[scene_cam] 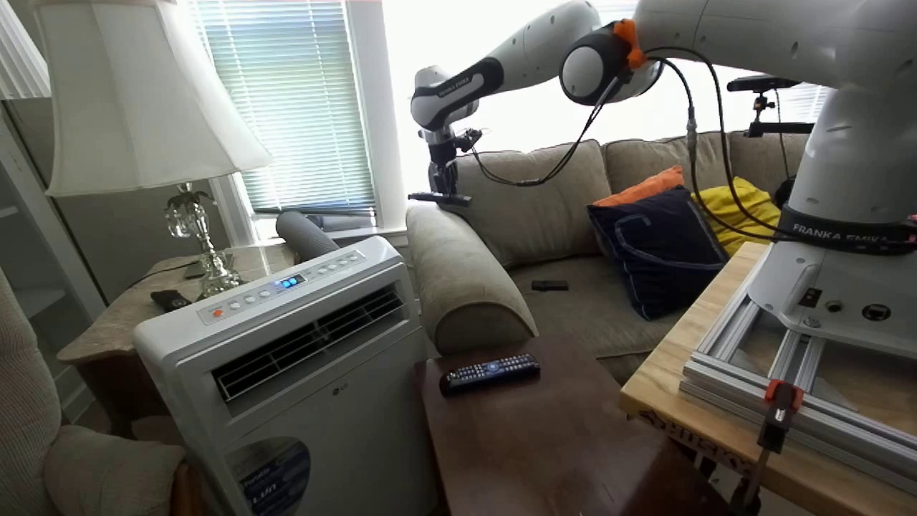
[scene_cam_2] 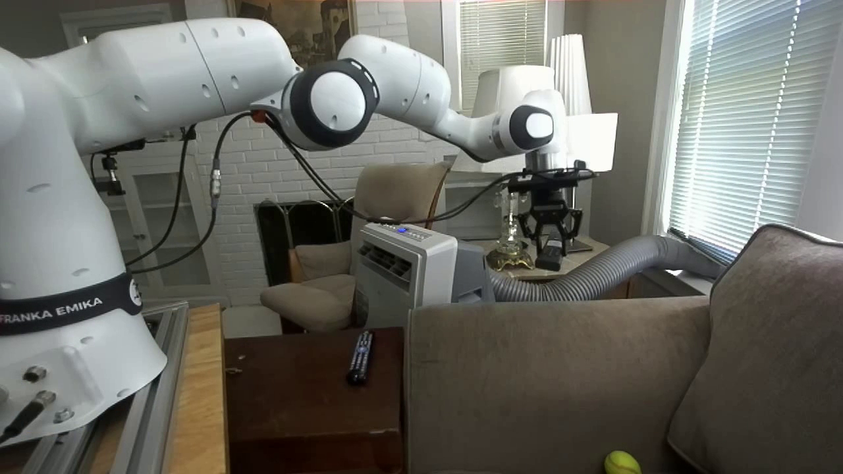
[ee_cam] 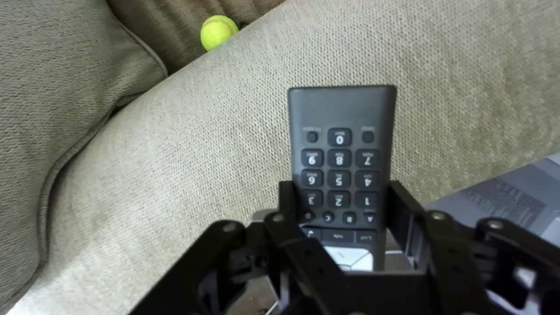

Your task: Remove the remote control from the armrest and put it on the table.

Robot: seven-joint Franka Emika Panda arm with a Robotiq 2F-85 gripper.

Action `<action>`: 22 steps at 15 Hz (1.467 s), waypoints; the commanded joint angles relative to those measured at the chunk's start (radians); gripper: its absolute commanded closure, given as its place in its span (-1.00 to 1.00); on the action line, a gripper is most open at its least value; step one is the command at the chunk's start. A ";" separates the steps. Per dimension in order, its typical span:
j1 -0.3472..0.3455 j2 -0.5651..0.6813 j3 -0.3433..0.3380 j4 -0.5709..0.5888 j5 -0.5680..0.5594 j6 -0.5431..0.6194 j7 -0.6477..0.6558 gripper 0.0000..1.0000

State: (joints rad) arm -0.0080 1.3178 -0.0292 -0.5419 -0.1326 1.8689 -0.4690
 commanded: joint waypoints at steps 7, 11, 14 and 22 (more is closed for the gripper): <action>0.031 -0.240 0.069 -0.076 0.015 -0.314 -0.105 0.43; 0.047 -0.208 0.081 -0.008 0.001 -0.322 -0.103 -0.07; 0.054 -0.219 0.085 -0.017 0.001 -0.327 -0.111 -0.07; 0.109 -0.159 0.074 -0.078 -0.043 -0.152 -0.139 0.43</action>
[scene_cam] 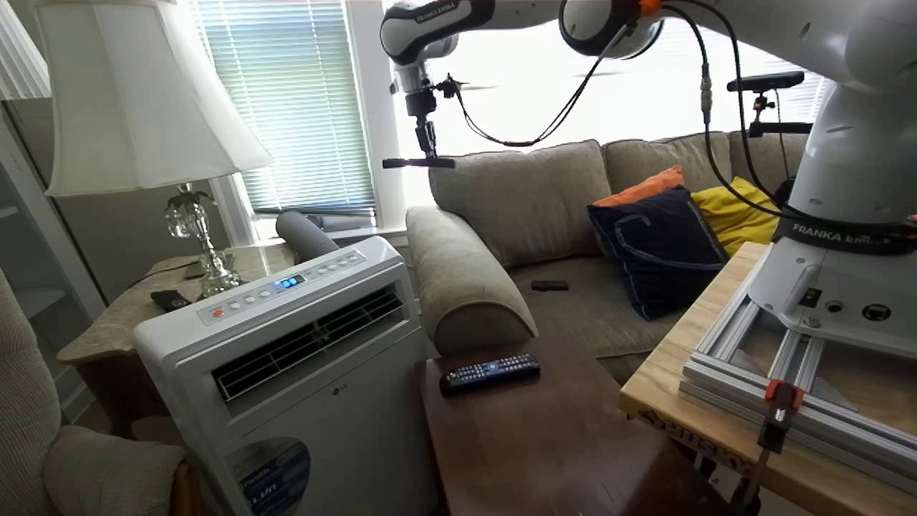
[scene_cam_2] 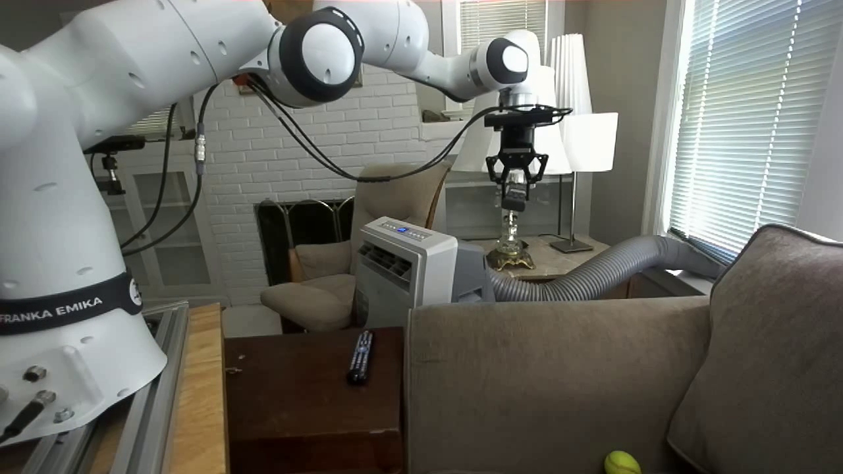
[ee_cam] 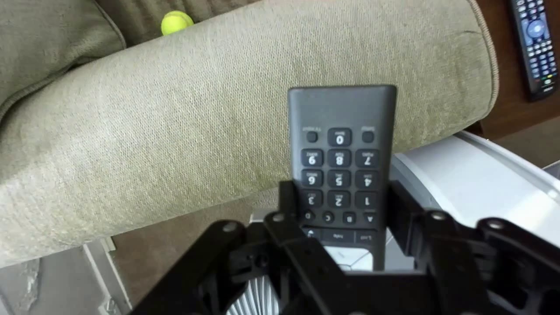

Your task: Remove the remote control from the armrest and put it on the table.

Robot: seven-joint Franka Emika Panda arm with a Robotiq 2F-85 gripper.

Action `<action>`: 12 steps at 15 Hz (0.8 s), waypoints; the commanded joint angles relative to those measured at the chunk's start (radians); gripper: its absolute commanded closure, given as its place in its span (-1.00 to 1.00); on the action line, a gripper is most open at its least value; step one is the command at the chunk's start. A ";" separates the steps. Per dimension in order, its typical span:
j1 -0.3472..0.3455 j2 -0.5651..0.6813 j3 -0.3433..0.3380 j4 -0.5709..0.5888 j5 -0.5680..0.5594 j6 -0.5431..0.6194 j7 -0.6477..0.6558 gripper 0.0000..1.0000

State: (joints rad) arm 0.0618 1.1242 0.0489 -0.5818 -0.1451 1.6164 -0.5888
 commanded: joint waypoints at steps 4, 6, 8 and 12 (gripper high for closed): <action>0.103 0.064 0.013 -0.174 -0.031 0.269 -0.064 0.43; 0.130 0.042 0.013 -0.265 -0.039 0.344 -0.098 0.43; 0.142 0.002 0.007 -0.340 -0.043 0.422 -0.116 0.43; 0.142 -0.141 0.021 -0.459 -0.046 0.428 -0.222 0.43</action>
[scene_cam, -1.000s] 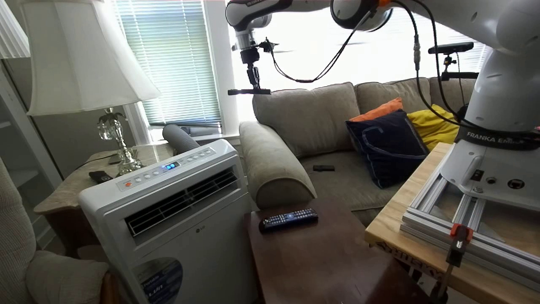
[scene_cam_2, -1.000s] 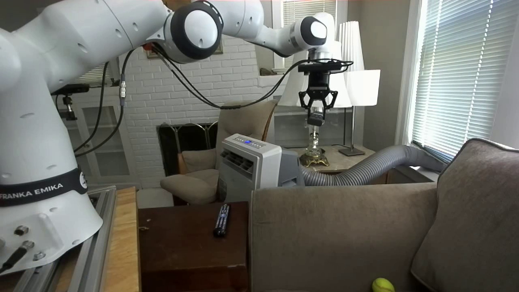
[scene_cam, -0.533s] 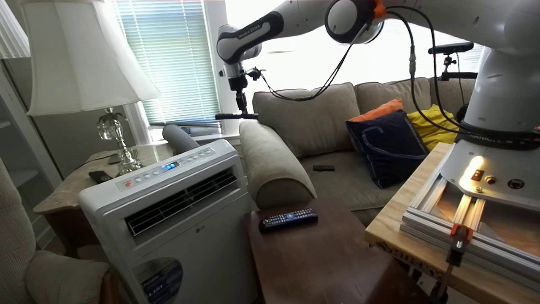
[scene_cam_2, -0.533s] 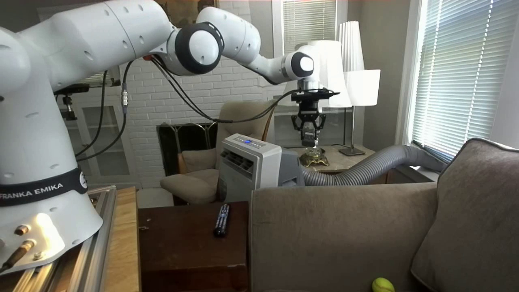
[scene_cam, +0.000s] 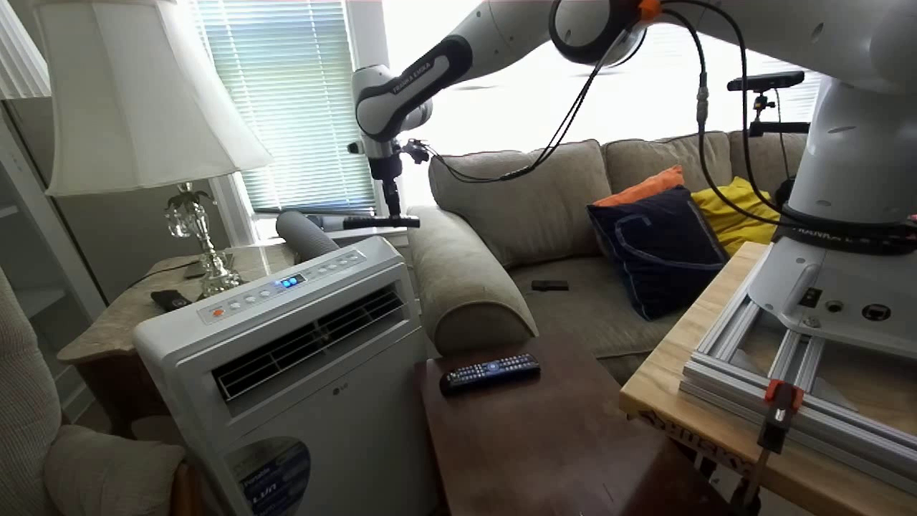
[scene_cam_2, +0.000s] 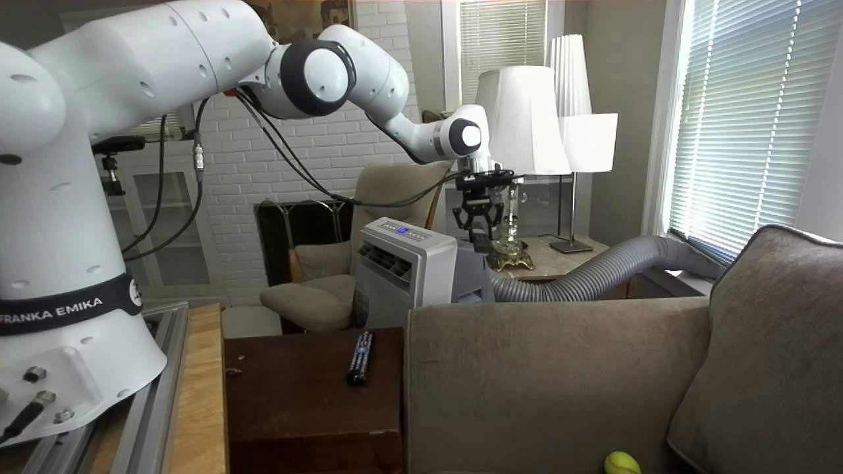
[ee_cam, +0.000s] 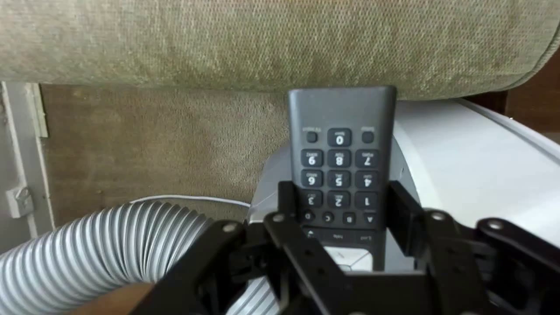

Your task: Remove the remote control from the armrest and put it on the table.

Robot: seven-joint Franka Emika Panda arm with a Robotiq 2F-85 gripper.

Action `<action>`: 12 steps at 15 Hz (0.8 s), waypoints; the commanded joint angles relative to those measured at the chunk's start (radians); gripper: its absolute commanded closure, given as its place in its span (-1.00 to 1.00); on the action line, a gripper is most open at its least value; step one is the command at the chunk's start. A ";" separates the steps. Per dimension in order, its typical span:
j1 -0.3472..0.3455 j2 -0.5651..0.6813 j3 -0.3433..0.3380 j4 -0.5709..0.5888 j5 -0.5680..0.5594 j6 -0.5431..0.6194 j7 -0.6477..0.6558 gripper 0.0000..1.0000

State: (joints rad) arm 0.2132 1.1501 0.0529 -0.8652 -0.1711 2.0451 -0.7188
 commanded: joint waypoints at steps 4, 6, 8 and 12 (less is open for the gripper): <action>0.009 -0.315 0.040 -0.332 -0.029 -0.016 -0.248 0.43; 0.011 -0.385 0.059 -0.415 -0.026 -0.013 -0.315 0.43; 0.007 -0.446 0.082 -0.501 -0.017 0.002 -0.370 0.43; -0.019 -0.551 0.144 -0.673 -0.008 0.004 -0.434 0.43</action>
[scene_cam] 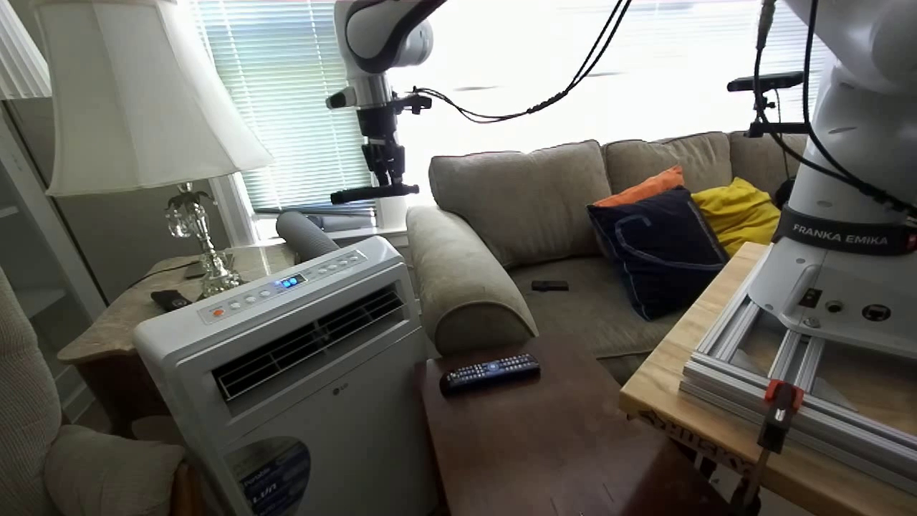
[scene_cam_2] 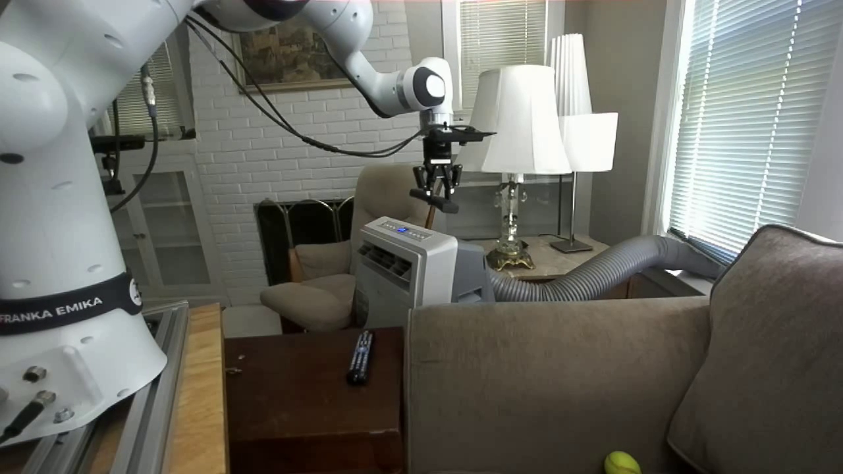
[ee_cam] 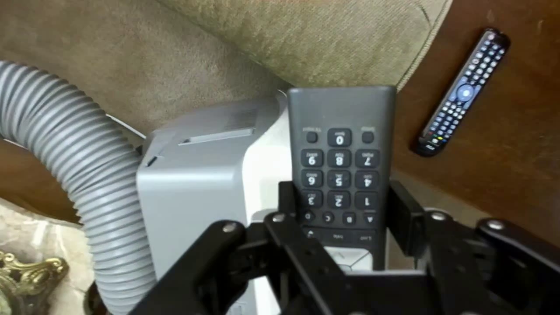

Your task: Remove the remote control from the armrest and put it on the table.

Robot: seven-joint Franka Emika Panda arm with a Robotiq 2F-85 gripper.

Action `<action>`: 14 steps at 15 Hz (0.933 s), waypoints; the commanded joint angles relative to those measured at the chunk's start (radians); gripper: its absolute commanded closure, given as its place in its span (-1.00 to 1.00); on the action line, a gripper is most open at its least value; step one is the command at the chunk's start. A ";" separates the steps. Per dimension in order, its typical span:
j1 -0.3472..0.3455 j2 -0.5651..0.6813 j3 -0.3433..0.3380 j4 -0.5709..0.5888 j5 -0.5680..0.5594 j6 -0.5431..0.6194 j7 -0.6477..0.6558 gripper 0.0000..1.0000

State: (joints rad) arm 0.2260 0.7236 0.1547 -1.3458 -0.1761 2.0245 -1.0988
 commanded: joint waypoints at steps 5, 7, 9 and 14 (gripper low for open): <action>-0.054 -0.227 0.095 -0.431 0.034 0.017 -0.098 0.43; -0.064 -0.250 0.119 -0.536 0.065 0.015 -0.118 0.43; -0.069 -0.269 0.136 -0.646 0.092 0.034 -0.125 0.43; -0.053 -0.227 0.152 -0.828 0.137 0.139 -0.059 0.43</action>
State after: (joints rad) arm 0.1808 0.5131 0.2948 -2.0635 -0.0784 2.0734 -1.1878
